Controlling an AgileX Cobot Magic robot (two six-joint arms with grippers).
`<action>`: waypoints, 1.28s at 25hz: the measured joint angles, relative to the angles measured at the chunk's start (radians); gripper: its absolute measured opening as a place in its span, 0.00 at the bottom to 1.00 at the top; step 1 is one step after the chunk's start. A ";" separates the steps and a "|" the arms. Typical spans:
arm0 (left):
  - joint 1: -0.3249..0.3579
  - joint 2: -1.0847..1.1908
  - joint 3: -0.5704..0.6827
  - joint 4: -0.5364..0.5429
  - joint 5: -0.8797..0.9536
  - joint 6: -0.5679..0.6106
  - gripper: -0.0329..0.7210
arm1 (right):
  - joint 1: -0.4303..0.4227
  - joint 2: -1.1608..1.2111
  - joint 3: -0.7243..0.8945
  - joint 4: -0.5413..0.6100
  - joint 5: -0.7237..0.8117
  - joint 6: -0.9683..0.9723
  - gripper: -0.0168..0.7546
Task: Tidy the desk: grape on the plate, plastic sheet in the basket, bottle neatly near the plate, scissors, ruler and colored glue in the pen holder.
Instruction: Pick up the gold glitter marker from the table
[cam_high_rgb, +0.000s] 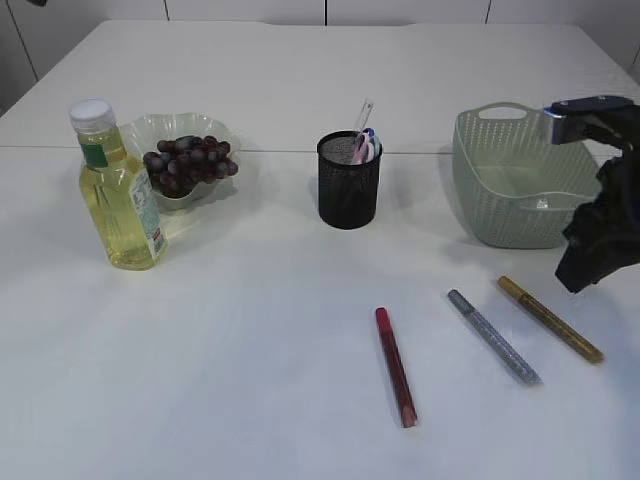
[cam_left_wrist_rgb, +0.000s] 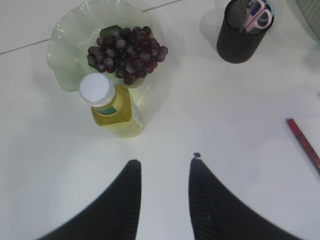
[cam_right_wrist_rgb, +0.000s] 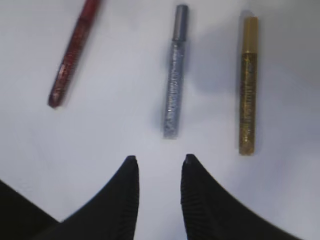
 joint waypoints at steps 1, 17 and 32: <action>0.000 0.000 0.000 0.000 0.000 0.000 0.36 | -0.008 0.024 -0.006 -0.011 -0.020 0.000 0.34; 0.000 0.000 0.000 -0.001 0.000 0.000 0.36 | -0.020 0.168 -0.048 -0.074 -0.117 -0.011 0.35; 0.000 0.000 0.000 -0.001 0.000 0.002 0.36 | -0.020 0.313 -0.097 -0.143 -0.179 -0.015 0.58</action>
